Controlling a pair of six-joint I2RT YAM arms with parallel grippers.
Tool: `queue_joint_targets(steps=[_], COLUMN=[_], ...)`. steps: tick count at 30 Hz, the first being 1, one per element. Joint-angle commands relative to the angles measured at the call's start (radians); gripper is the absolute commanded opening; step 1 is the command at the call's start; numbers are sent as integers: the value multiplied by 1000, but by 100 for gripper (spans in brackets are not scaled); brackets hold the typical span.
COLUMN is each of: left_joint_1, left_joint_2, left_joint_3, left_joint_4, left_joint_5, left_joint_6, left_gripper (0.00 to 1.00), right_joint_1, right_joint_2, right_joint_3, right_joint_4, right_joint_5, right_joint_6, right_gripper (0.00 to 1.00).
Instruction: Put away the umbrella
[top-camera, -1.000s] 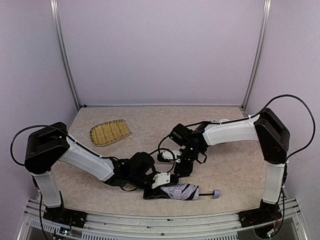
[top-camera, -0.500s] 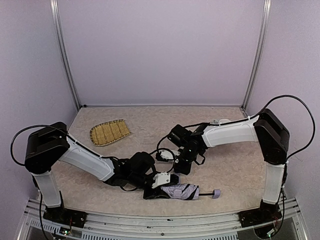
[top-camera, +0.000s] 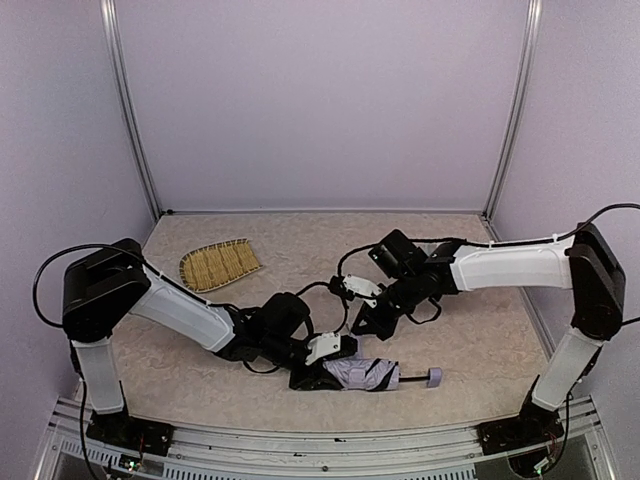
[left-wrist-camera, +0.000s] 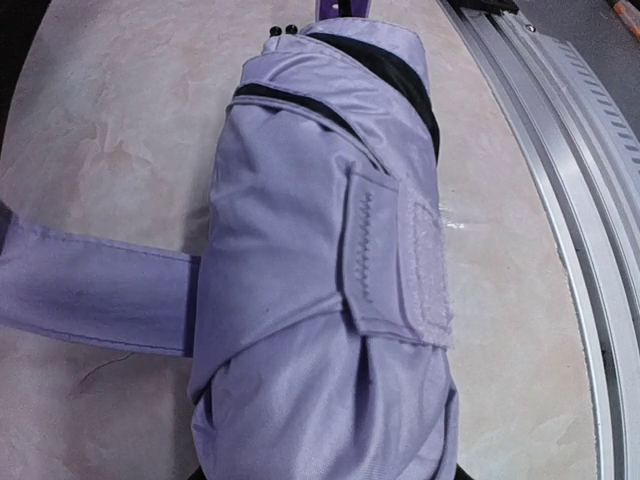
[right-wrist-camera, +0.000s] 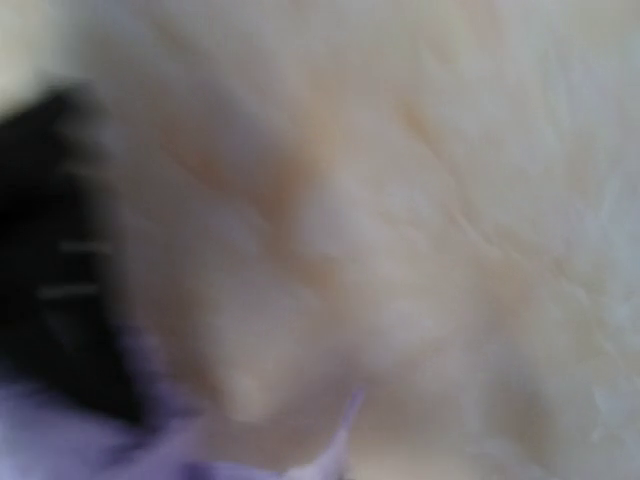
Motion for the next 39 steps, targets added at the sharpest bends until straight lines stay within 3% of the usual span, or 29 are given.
queue_joint_targets(steps=[1, 7, 13, 22, 30, 39], left_joint_1=[63, 137, 193, 244, 229, 204], left_joint_2=[109, 152, 201, 231, 227, 230], left_joint_3=[-45, -23, 22, 48, 64, 84], left_joint_4=[-231, -231, -261, -287, -318, -344], left_joint_5=[35, 87, 104, 118, 73, 53], left_joint_6=[-78, -175, -252, -303, -285, -268], left_gripper=[0, 0, 0, 0, 0, 0], right_joint_1=[4, 38, 152, 315, 325, 332], right_joint_2=[-153, -271, -303, -159, -32, -45], right_joint_3=[-98, -202, -300, -275, -247, -241], right_joint_4=[229, 265, 344, 203, 71, 18], right_joint_5=[-106, -165, -164, 71, 308, 411], right_joint_6=[99, 86, 57, -5, 17, 21], right_gripper=[0, 0, 0, 0, 0, 16])
